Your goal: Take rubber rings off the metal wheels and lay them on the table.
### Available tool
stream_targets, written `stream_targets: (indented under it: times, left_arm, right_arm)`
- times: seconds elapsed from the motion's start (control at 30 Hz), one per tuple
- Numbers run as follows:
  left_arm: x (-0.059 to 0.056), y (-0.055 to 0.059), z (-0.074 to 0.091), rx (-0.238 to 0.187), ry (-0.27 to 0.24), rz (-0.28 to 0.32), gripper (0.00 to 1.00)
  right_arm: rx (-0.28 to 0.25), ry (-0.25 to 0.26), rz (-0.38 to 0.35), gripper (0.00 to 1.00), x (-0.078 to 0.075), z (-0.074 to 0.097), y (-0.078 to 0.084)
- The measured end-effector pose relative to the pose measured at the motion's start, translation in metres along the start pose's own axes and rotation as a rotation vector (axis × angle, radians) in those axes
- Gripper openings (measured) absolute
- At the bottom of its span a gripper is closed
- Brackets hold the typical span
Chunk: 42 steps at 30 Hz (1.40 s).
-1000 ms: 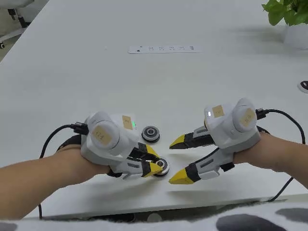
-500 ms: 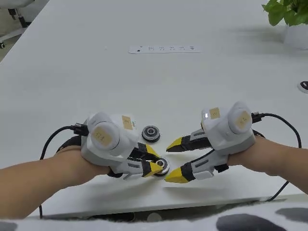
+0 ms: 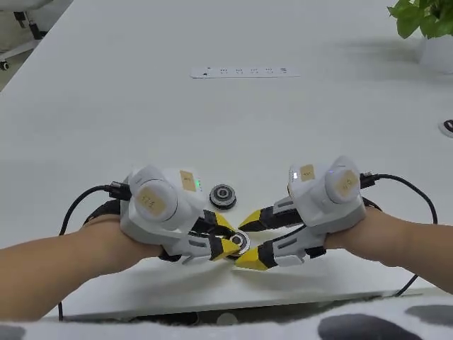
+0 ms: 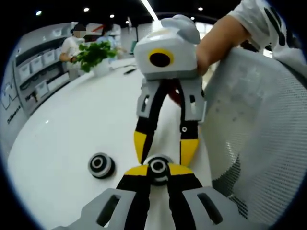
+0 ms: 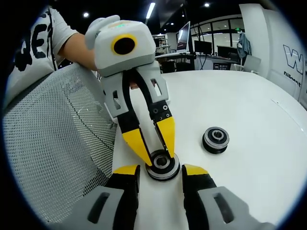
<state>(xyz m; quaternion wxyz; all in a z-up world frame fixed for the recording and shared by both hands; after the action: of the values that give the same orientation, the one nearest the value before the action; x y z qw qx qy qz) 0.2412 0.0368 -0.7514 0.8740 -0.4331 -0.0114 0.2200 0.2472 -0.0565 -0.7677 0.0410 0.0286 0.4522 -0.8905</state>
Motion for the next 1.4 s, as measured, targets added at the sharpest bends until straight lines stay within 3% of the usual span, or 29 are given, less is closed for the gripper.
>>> stream_targets:
  times: [0.17,0.43,1.2,1.4]
  left_arm:
    - [0.0,0.0,0.0,-0.001,-0.001,0.0,0.14]
    - [-0.001,0.001,0.0,-0.002,-0.002,0.0,0.14]
    - [0.0,0.002,0.001,-0.006,-0.011,0.008,0.14]
    - [0.0,0.002,0.001,-0.006,-0.012,0.012,0.14]
  right_arm:
    - [-0.001,0.012,-0.001,0.25,-0.002,0.001,0.001]
    - [-0.015,0.007,-0.021,0.24,-0.001,0.004,0.001]
    - [0.018,-0.006,-0.009,0.19,-0.002,0.01,0.004]
    - [0.037,-0.009,-0.016,0.1,-0.001,0.013,0.009]
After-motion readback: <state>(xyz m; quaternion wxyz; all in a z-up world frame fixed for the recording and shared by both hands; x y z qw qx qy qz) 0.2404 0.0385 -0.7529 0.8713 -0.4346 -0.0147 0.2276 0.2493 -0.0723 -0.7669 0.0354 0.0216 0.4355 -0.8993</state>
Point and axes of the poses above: the centre of the closed fingertips' face, and the gripper's own axes: z roughly backward along the fingers, x roughly to its left, y roughly out of its underside, the point moved 7 cm from there along z, roughly backward along the fingers, and after that the axes turned 15 degrees about z, right-handed, at the moved point
